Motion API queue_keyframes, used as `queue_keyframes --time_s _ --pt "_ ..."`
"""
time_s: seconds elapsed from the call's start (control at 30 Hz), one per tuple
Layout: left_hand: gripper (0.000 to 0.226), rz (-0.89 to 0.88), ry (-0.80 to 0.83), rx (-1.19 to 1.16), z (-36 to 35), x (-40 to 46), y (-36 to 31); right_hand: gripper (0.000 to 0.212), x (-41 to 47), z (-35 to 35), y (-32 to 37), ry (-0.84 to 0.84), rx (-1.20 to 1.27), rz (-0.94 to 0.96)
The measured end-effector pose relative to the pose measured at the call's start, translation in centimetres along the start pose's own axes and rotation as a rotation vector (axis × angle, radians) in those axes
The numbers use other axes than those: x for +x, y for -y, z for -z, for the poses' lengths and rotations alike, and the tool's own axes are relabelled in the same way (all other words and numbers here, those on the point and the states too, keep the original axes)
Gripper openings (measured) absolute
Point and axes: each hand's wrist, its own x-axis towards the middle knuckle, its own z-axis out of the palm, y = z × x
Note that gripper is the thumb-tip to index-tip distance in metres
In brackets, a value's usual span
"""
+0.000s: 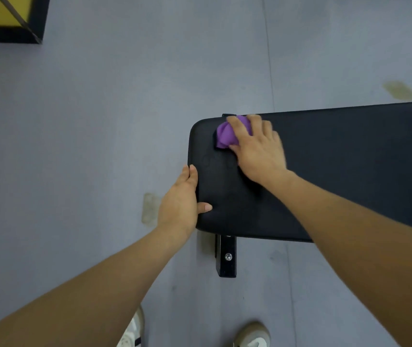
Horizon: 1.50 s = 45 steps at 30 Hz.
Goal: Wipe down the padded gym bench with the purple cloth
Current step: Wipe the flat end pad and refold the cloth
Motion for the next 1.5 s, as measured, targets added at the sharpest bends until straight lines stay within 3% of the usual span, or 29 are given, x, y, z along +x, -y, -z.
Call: queue_keyframes --time_s 0.13,0.2,0.27,0.4,0.5,0.57,0.67,0.77,0.8,0.93,1.07,1.13,1.2,1.3,1.5 --pt "0.083 0.025 -0.007 0.002 0.0 0.2 -0.4 0.055 -0.1 1.6 -6.6 -0.090 0.006 -0.381" --pt "0.083 0.025 -0.023 0.024 -0.1 0.2 -0.6 0.055 0.4 1.5 -6.4 -0.131 0.071 -0.591" --pt "0.082 0.030 -0.020 0.019 0.0 0.2 -0.6 0.056 0.7 0.9 -2.8 -0.151 0.103 -0.663" --pt "0.061 0.031 -0.012 -0.058 0.2 0.2 -0.8 0.057 -0.4 -1.3 6.0 -0.066 0.105 -0.194" --pt "0.077 0.023 -0.018 0.011 0.3 0.1 -0.8 0.054 0.4 -0.4 3.3 0.030 0.078 0.067" --pt "0.078 0.024 -0.002 -0.025 0.4 0.1 -0.6 0.054 0.5 0.4 -0.9 0.032 0.041 0.032" --pt "0.078 0.009 0.011 -0.053 0.5 0.1 -0.7 0.055 0.1 1.5 -5.5 -0.079 0.080 -0.334" --pt "0.078 0.030 -0.010 -0.029 0.3 -0.1 -0.6 0.055 1.1 0.8 -2.9 -0.101 0.096 -0.557" --pt "0.079 0.014 -0.014 -0.011 0.2 0.0 -0.5 0.055 1.3 0.4 -1.0 -0.095 0.091 -0.529" --pt "0.084 -0.017 -0.004 0.044 0.2 0.3 -0.2 0.058 1.6 -1.4 6.6 0.009 0.102 -0.130" --pt "0.087 -0.014 0.012 0.082 0.3 0.3 -0.2 0.055 2.8 0.2 2.9 0.099 0.060 0.112" --pt "0.087 -0.011 0.018 0.068 0.3 0.3 -0.1 0.055 2.6 0.9 -1.3 0.061 0.032 0.038" --pt "0.086 -0.019 0.001 0.054 0.1 0.3 0.0 0.055 2.2 1.6 -3.7 0.010 0.056 -0.175" --pt "0.085 -0.025 -0.014 0.043 -0.1 0.3 0.2 0.055 2.7 0.6 -1.1 -0.051 0.119 -0.411" --pt "0.086 -0.041 -0.025 0.046 -0.3 0.5 0.5 0.056 3.7 -1.2 5.2 0.033 0.127 -0.068"
